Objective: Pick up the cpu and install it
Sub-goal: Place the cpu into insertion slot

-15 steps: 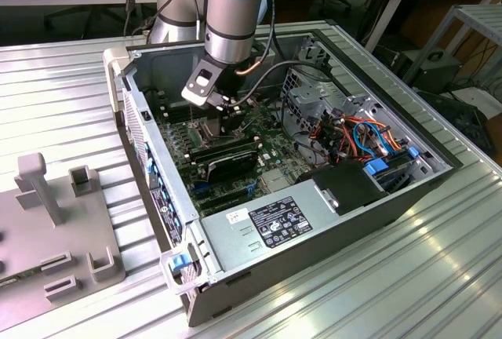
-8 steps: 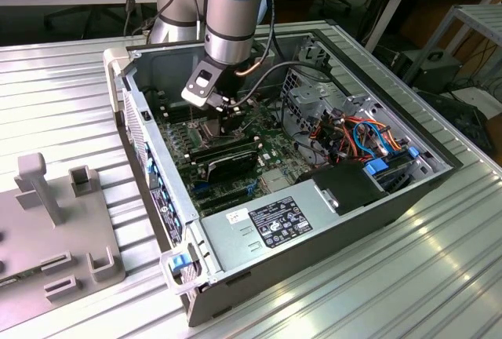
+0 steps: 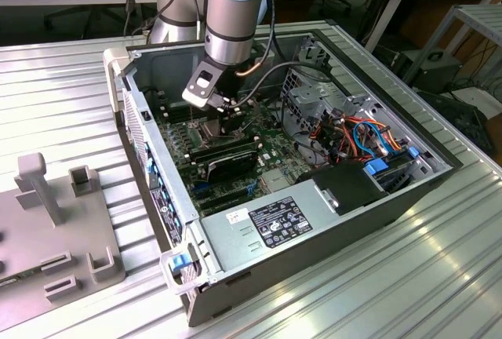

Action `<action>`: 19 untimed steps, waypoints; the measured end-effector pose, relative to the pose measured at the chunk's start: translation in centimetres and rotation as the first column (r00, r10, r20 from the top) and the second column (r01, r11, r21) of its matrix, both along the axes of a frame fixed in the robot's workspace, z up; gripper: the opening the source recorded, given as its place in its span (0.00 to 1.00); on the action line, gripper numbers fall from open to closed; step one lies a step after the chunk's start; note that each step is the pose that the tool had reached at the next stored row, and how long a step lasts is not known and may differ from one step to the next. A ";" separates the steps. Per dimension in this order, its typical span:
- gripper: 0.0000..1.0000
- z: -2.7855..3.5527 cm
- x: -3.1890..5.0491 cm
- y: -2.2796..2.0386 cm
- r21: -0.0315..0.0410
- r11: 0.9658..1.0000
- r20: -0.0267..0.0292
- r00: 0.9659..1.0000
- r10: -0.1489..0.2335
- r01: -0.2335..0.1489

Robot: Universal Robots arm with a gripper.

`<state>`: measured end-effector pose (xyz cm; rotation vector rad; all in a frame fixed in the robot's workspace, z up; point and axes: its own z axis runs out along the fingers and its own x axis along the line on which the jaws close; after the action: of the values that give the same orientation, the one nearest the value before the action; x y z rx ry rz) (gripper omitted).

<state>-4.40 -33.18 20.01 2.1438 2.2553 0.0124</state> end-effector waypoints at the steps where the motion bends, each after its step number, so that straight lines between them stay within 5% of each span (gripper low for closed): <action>1: 0.55 -0.03 0.00 0.00 0.000 1.000 0.000 1.000 -0.001 0.001; 19: 0.55 -0.07 0.00 0.00 0.000 0.999 0.000 0.999 -0.045 0.045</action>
<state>-4.40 -33.18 19.93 2.1936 2.2067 0.0115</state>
